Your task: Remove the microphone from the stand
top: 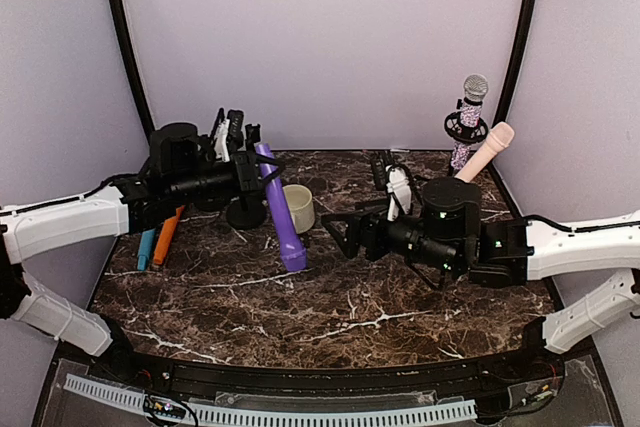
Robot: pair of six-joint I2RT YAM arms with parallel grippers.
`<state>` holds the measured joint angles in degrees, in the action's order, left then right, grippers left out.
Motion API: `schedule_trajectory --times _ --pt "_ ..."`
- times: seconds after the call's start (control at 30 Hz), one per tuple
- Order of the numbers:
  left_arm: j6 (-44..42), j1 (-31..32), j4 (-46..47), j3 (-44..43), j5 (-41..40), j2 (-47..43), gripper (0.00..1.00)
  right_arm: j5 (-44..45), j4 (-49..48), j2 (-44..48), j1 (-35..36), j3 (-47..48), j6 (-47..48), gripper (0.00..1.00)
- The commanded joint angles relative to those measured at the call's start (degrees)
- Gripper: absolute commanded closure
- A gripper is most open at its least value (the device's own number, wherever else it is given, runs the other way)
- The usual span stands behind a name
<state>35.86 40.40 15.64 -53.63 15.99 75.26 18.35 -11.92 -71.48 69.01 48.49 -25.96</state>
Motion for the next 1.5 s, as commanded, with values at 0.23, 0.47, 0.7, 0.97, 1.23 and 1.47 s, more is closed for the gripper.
schedule_trajectory --times 0.23,0.47,0.7,0.97,1.23,1.47 --pt "-28.1 -26.5 -41.5 -9.8 7.1 3.9 1.00 9.2 7.3 5.6 -0.5 -1.7 -0.2 0.10" --pt "-34.2 -35.8 -48.3 -18.2 3.5 14.4 0.95 10.9 8.0 8.7 -1.6 -3.1 -0.9 0.09" --pt "-36.2 -36.3 -47.5 -26.1 -7.8 25.3 0.95 11.9 9.3 10.6 -2.1 -3.8 -1.6 0.08" --pt "-36.1 -36.4 -45.8 -27.8 -7.6 32.6 0.90 13.4 9.5 12.9 -2.8 -6.2 -3.8 0.07" --pt "-36.2 -36.4 -43.1 -25.5 -9.5 34.5 0.69 13.8 10.1 13.0 -3.1 -5.9 -3.9 0.07" --pt "-36.2 -36.4 -40.8 -23.3 -9.9 34.9 0.54 15.1 10.4 14.3 -3.0 -6.6 -5.4 0.07"
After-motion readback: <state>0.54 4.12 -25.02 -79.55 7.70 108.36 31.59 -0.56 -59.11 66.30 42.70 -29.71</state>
